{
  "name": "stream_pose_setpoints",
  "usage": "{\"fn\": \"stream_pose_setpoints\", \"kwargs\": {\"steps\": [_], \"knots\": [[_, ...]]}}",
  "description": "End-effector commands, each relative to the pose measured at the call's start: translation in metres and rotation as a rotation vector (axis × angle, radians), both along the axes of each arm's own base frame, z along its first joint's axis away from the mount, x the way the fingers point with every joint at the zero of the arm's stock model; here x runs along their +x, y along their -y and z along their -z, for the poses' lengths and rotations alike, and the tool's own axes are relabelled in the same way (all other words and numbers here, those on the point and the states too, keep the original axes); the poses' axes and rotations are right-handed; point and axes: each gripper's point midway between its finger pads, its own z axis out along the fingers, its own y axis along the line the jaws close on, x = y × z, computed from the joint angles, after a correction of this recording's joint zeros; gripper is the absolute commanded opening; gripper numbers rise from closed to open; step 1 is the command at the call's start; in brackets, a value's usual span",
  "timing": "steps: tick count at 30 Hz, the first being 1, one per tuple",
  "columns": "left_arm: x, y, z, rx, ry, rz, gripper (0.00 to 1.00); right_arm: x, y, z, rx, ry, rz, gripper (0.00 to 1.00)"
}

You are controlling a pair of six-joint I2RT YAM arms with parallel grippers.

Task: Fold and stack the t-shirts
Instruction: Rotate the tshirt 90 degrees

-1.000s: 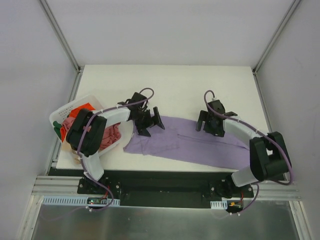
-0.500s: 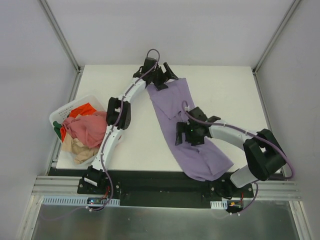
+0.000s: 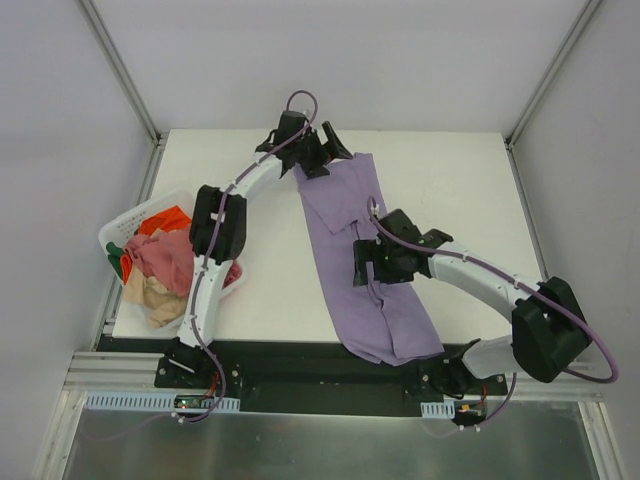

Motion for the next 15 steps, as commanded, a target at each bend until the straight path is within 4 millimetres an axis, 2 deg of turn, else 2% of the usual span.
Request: {"fn": "stream_pose_setpoints", "kwargs": {"steps": [1,5,8,15], "knots": [[-0.078,0.006,-0.061,0.126,0.087,0.106,0.99,-0.012,0.014,0.002,-0.025,-0.03,0.004,0.96],[-0.155,0.012,-0.018,0.313,0.005,0.147,0.99,-0.028,0.02,0.009,-0.006,-0.055,0.003,0.96],[-0.19,0.021,0.008,0.379,-0.09,0.181,0.99,-0.037,0.022,0.01,0.017,-0.06,-0.007,0.96],[-0.197,0.003,0.065,0.542,-0.214,0.149,0.99,-0.054,0.024,0.024,0.067,-0.082,0.0,0.96]]}}
